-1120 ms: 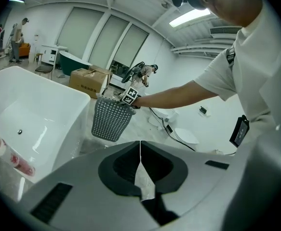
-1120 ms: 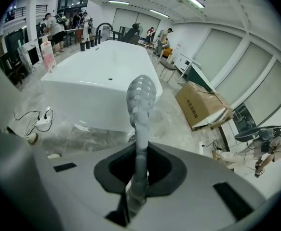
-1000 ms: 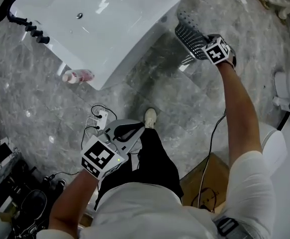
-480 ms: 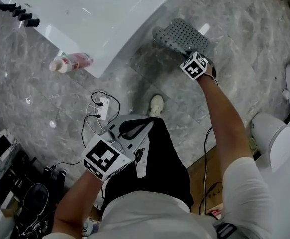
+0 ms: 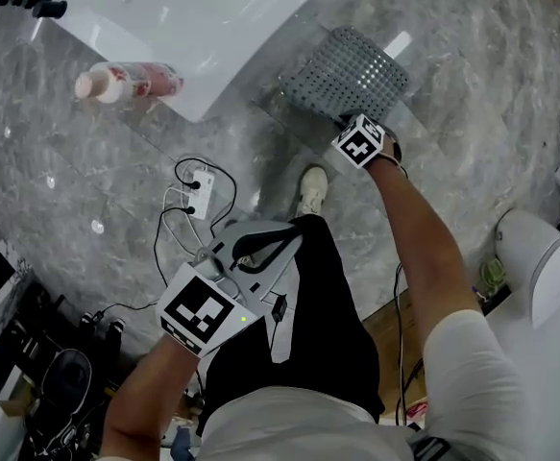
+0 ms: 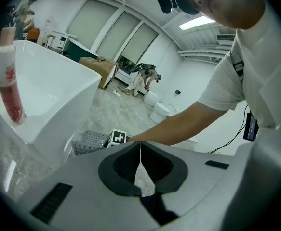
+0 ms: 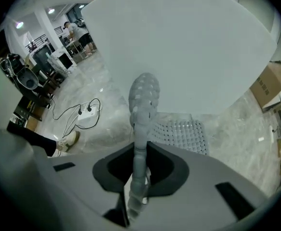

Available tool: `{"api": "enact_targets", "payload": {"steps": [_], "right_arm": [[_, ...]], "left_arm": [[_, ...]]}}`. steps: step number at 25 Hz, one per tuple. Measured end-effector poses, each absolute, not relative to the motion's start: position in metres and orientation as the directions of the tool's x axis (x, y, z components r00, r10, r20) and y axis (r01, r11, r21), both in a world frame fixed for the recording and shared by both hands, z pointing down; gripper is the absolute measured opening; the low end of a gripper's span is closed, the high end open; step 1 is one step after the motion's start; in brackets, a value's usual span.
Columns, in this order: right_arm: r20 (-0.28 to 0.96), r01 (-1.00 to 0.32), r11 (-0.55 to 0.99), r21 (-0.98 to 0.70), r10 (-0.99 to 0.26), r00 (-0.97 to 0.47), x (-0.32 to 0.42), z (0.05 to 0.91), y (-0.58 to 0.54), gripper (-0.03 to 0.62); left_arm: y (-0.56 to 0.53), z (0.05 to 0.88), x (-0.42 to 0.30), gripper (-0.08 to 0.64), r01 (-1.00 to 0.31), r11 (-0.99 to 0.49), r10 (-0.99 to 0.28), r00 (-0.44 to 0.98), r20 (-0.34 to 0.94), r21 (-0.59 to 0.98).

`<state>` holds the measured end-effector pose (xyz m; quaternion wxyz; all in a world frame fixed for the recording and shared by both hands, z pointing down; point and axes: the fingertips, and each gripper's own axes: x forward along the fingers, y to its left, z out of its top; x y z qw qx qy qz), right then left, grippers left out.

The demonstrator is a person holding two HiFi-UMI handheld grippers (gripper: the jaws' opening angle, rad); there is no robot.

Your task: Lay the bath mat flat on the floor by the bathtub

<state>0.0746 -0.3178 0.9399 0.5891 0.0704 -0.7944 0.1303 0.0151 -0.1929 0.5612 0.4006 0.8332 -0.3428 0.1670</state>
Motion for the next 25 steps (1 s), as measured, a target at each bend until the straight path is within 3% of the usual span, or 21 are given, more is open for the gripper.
{"api": "enact_targets", "payload": {"steps": [14, 16, 25], "right_arm": [[0.952, -0.323, 0.928, -0.187, 0.089, -0.294, 0.05, 1.007, -0.243, 0.127], [0.95, -0.33, 0.926, -0.185, 0.083, -0.302, 0.048, 1.006, -0.241, 0.087], [0.939, -0.331, 0.922, -0.201, 0.086, -0.333, 0.042, 0.983, -0.224, 0.074]], "left_arm": [[-0.13, 0.605, -0.005, 0.018, -0.717, -0.394, -0.446, 0.696, 0.563, 0.575], [-0.127, 0.604, -0.004, 0.018, -0.713, -0.398, -0.445, 0.7, 0.558, 0.577], [-0.127, 0.59, -0.003, 0.018, -0.696, -0.433, -0.457, 0.717, 0.526, 0.573]]}}
